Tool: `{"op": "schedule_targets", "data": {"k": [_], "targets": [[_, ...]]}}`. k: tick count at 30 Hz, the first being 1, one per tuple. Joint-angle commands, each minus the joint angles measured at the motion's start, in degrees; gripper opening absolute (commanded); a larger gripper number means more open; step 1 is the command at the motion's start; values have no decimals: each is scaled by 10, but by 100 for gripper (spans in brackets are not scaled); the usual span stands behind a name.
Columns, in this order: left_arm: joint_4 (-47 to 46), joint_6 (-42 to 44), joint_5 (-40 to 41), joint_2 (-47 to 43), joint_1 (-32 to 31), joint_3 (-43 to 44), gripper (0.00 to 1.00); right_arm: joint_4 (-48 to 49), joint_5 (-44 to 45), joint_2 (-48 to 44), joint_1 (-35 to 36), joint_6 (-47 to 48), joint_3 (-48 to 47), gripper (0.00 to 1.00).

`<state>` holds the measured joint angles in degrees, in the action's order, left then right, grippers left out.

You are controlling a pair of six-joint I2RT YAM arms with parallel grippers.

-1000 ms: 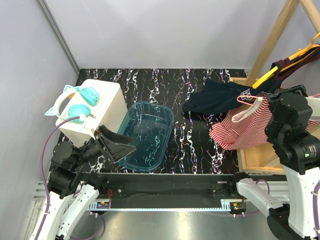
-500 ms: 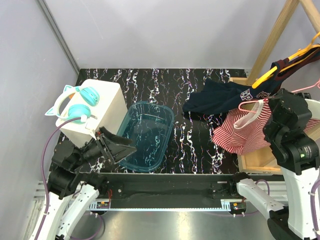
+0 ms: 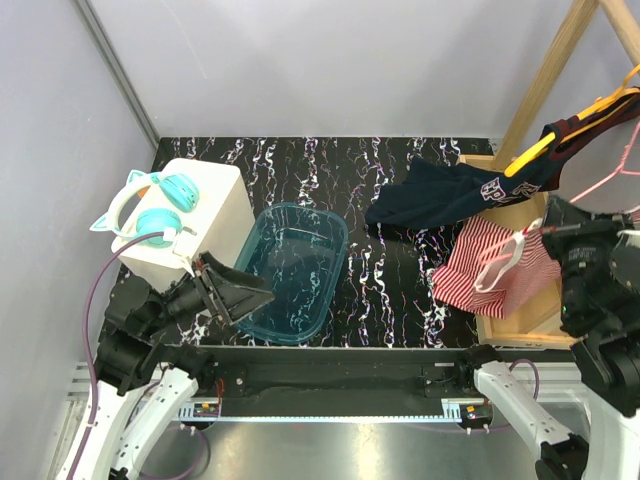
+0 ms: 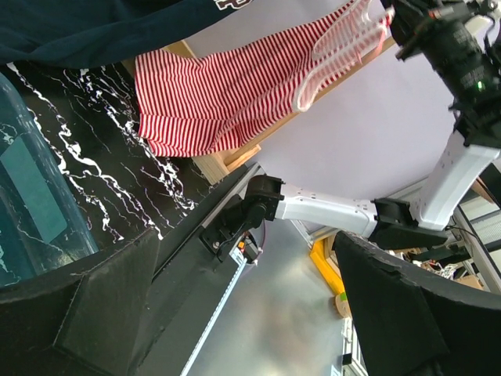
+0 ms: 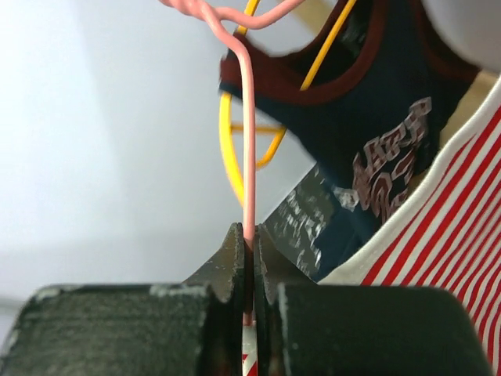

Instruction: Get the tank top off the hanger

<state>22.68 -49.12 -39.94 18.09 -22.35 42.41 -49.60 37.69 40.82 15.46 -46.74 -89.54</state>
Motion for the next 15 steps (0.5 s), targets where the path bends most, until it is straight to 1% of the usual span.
{"op": "schedule_targets", "data": {"k": [1,2,4,5,7,8,9,10,12,13,15], "targets": [[-12,12,-3,11,2,16,99,-29,-151,-53,-2,14,41,0],[-13,11,-1,12,1,15,99,-32,-187,-81,-1,18,50,0],[-13,14,-3,13,2,14,99,-46,-226,-108,-2,36,71,0],[-12,14,-5,16,2,13,99,-53,-271,-128,-1,42,74,0],[-12,17,-7,19,2,11,99,-81,-309,-148,-2,56,83,0],[-13,18,-7,20,2,10,99,-91,-348,-165,-2,61,86,0],[-13,18,-7,24,2,9,99,-113,-366,-173,-2,67,89,0],[-13,19,-8,26,1,8,99,-124,-405,-189,-2,67,95,0],[-17,19,-9,32,2,5,99,-139,-454,-209,-2,70,107,0],[-20,18,-11,34,2,3,99,-140,-509,-227,-1,70,123,0],[-39,13,-17,39,2,-3,99,-135,-570,-246,-2,68,141,0]]}}
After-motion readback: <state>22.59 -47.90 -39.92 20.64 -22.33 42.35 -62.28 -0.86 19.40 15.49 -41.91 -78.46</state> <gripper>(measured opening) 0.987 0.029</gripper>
